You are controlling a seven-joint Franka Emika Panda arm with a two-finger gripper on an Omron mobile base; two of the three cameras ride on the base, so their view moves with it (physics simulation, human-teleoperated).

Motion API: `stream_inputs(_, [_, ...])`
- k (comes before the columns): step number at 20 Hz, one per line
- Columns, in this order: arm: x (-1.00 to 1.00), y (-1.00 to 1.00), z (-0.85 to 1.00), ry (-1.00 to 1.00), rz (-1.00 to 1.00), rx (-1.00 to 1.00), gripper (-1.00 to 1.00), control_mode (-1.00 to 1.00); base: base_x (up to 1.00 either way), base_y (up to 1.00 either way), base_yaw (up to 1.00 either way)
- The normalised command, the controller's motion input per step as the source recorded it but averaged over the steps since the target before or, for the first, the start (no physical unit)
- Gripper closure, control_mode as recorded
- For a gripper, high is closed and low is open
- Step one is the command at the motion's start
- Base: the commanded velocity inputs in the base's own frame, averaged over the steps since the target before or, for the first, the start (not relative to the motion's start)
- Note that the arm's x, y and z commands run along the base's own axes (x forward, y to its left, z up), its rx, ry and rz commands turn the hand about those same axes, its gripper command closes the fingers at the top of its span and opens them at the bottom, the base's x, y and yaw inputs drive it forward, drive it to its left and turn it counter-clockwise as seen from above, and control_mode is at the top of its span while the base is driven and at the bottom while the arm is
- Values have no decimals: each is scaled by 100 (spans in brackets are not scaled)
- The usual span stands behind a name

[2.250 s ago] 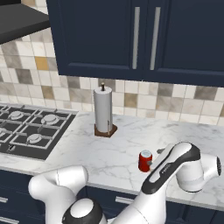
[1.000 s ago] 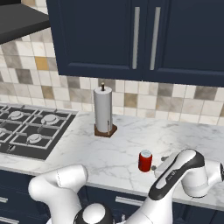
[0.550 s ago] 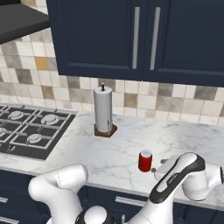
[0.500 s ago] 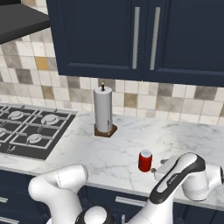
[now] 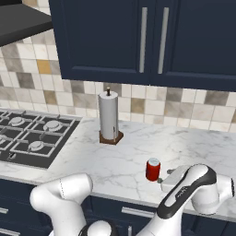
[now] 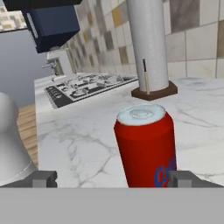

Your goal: Four empty soda cans are scattered around the kitchen. Gather all the cans and cluster them next to the stove for recycling.

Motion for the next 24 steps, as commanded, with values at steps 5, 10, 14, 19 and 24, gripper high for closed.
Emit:
stream_inputs(5, [0, 23, 0, 0, 0, 2, -100, -100, 0, 0, 0])
stream_inputs(10, [0, 22, 0, 0, 0, 0, -100, -100, 0, 0, 0])
stream_inputs(14, [0, 18, 3, 0, 0, 0, -100, -100, 0, 0, 0])
stream_inputs(19, [1, 7, 4, 0, 0, 0, -100, -100, 0, 0, 0])
stream_inputs(24, [15, 0, 0, 0, 0, 0, -100, -100, 0, 0, 0])
